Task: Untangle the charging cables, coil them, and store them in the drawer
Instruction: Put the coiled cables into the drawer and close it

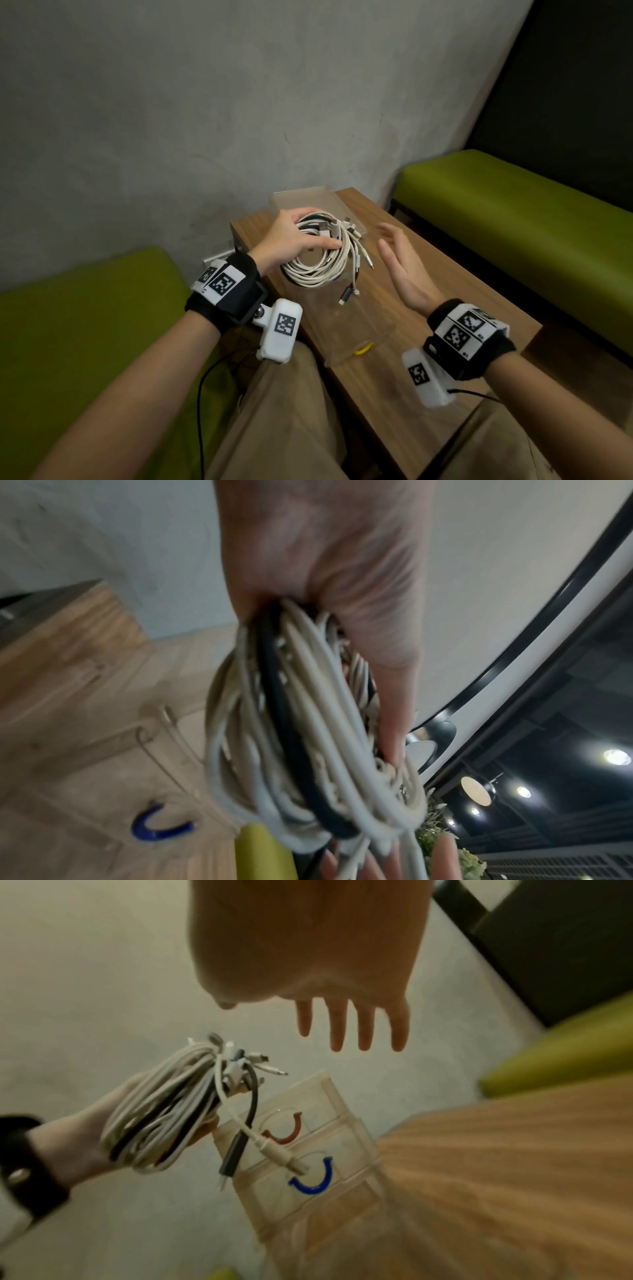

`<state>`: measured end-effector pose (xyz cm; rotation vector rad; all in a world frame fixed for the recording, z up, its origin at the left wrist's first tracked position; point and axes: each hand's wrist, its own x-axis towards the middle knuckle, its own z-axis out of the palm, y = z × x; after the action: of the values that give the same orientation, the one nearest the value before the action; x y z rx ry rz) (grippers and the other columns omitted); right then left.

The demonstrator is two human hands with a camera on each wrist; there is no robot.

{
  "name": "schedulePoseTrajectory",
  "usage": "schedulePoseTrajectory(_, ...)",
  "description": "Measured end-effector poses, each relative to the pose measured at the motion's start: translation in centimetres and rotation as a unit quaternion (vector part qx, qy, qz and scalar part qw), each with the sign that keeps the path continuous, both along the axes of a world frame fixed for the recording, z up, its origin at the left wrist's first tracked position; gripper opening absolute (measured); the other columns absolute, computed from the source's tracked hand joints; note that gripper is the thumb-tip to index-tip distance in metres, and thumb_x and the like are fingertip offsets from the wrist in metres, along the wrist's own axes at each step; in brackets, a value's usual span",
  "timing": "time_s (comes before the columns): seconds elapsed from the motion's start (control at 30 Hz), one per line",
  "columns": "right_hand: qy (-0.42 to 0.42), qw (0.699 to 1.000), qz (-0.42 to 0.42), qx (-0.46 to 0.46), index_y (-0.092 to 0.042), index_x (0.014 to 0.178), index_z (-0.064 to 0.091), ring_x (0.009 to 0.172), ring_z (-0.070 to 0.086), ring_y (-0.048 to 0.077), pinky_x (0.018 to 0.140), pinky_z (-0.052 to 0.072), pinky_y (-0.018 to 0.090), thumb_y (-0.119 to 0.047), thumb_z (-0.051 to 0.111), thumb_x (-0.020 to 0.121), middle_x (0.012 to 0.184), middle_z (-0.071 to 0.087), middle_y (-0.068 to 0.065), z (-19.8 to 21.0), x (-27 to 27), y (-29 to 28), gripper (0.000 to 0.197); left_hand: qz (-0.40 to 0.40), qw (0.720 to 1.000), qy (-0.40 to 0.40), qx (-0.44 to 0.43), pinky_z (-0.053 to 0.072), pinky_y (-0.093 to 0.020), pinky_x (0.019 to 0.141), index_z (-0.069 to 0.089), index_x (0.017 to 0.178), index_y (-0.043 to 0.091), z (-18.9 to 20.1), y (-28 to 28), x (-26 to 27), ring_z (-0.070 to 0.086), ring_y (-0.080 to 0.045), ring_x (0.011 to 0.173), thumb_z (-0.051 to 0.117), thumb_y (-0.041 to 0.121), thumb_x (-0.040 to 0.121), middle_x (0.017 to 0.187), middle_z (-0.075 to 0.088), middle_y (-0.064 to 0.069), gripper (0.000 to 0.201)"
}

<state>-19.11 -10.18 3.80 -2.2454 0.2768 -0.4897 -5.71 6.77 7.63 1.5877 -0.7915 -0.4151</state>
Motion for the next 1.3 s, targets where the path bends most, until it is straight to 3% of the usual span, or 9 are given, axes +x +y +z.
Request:
schedulePoseTrajectory(0.13, -0.032, 0.986, 0.075, 0.147, -0.044, 0.126, 0.040, 0.125, 0.043, 0.007, 0.103, 0.033, 0.030, -0.080, 0.024, 0.077, 0.135, 0.047, -0.012, -1.1, 1.0, 1.0, 0.063, -0.047, 0.999, 0.014, 0.019, 0.047, -0.011, 0.062, 0.067, 0.094, 0.007, -0.8, -1.0, -2.3, 0.062, 0.002, 0.068, 0.081, 0.003, 0.063, 0.079, 0.069, 0.005, 0.034)
schedulePoseTrajectory(0.3, 0.032, 0.993, 0.030, 0.113, -0.030, 0.106, 0.055, 0.100, 0.059, 0.009, 0.087, 0.042, 0.031, -0.056, 0.042, 0.090, 0.104, 0.064, -0.008, -3.0, 0.8, 1.7, 0.033, -0.009, 0.997, 0.076, 0.008, 0.047, -0.015, 0.065, 0.067, 0.090, 0.013, -5.5, -3.1, -4.0, 0.062, 0.002, 0.067, 0.080, 0.001, 0.063, 0.079, 0.068, 0.002, 0.032)
schedulePoseTrajectory(0.4, 0.062, 0.992, -0.016, 0.107, -0.018, 0.102, 0.056, 0.097, 0.058, 0.015, 0.087, 0.042, 0.033, -0.041, 0.045, 0.094, 0.101, 0.064, -0.001, -4.2, 1.5, 2.1, 0.027, 0.036, 0.995, 0.092, 0.012, 0.047, -0.017, 0.070, 0.067, 0.087, 0.017, -7.8, -3.6, -3.8, 0.061, 0.001, 0.070, 0.079, 0.003, 0.065, 0.080, 0.068, 0.003, 0.029)
schedulePoseTrajectory(0.53, 0.125, 0.985, -0.033, 0.117, -0.018, 0.092, 0.051, 0.098, 0.055, 0.020, 0.079, 0.034, 0.028, -0.037, 0.039, 0.097, 0.099, 0.059, 0.000, -5.7, 2.1, 2.5, 0.023, 0.056, 0.996, -0.016, 0.064, 0.040, -0.007, 0.071, 0.062, 0.097, 0.015, -9.7, -3.5, -4.3, 0.058, 0.010, 0.075, 0.074, 0.017, 0.075, 0.089, 0.065, 0.003, 0.025)
schedulePoseTrajectory(0.67, 0.124, 0.987, -0.080, 0.056, -0.029, 0.069, 0.035, 0.086, 0.051, 0.023, 0.065, 0.024, 0.024, -0.033, 0.039, 0.098, 0.091, 0.058, 0.008, -6.3, 2.4, 2.9, 0.030, 0.055, 0.967, -0.132, 0.209, 0.039, -0.029, 0.080, 0.038, 0.113, 0.013, -11.3, -3.3, -4.6, 0.054, -0.022, 0.099, 0.055, 0.037, 0.088, 0.109, 0.058, -0.009, 0.040)
schedulePoseTrajectory(0.83, 0.141, 0.984, -0.097, 0.049, -0.010, 0.098, 0.043, 0.097, 0.053, 0.035, 0.070, 0.031, 0.032, -0.036, 0.035, 0.098, 0.101, 0.061, 0.017, -7.1, 2.3, 3.4, 0.027, 0.070, 0.902, -0.296, 0.307, 0.038, -0.035, 0.093, 0.037, 0.117, 0.003, -11.3, -3.8, -4.9, 0.038, -0.027, 0.114, 0.045, 0.028, 0.091, 0.119, 0.045, -0.016, 0.037)
schedulePoseTrajectory(1.0, 0.176, 0.978, -0.113, -0.002, -0.009, 0.102, 0.040, 0.092, 0.056, 0.039, 0.071, 0.042, 0.040, -0.039, 0.030, 0.098, 0.100, 0.061, 0.021, -7.1, 2.8, 3.5, 0.031, 0.046, 0.893, -0.319, 0.313, 0.038, -0.034, 0.093, 0.045, 0.114, 0.005, -11.3, -3.4, -4.0, 0.041, -0.025, 0.114, 0.047, 0.035, 0.089, 0.118, 0.050, -0.012, 0.039)
schedulePoseTrajectory(1.17, 0.192, 0.969, -0.127, -0.085, -0.011, 0.103, 0.040, 0.091, 0.059, 0.038, 0.068, 0.038, 0.039, -0.040, 0.026, 0.099, 0.099, 0.063, 0.020, -6.8, 2.9, 4.1, 0.032, 0.043, 0.887, -0.344, 0.304, 0.042, -0.035, 0.094, 0.052, 0.115, 0.007, -11.1, -3.1, -3.1, 0.045, -0.023, 0.114, 0.049, 0.039, 0.086, 0.118, 0.056, -0.010, 0.042)
schedulePoseTrajectory(1.3, 0.177, 0.969, -0.151, -0.087, -0.010, 0.102, 0.041, 0.091, 0.060, 0.038, 0.068, 0.039, 0.040, -0.039, 0.027, 0.099, 0.099, 0.063, 0.019, -7.0, 2.8, 4.7, 0.032, 0.033, 0.858, -0.402, 0.320, 0.043, -0.034, 0.093, 0.053, 0.119, 0.010, -11.1, -2.7, -2.7, 0.046, -0.022, 0.114, 0.048, 0.043, 0.085, 0.118, 0.058, -0.007, 0.048)
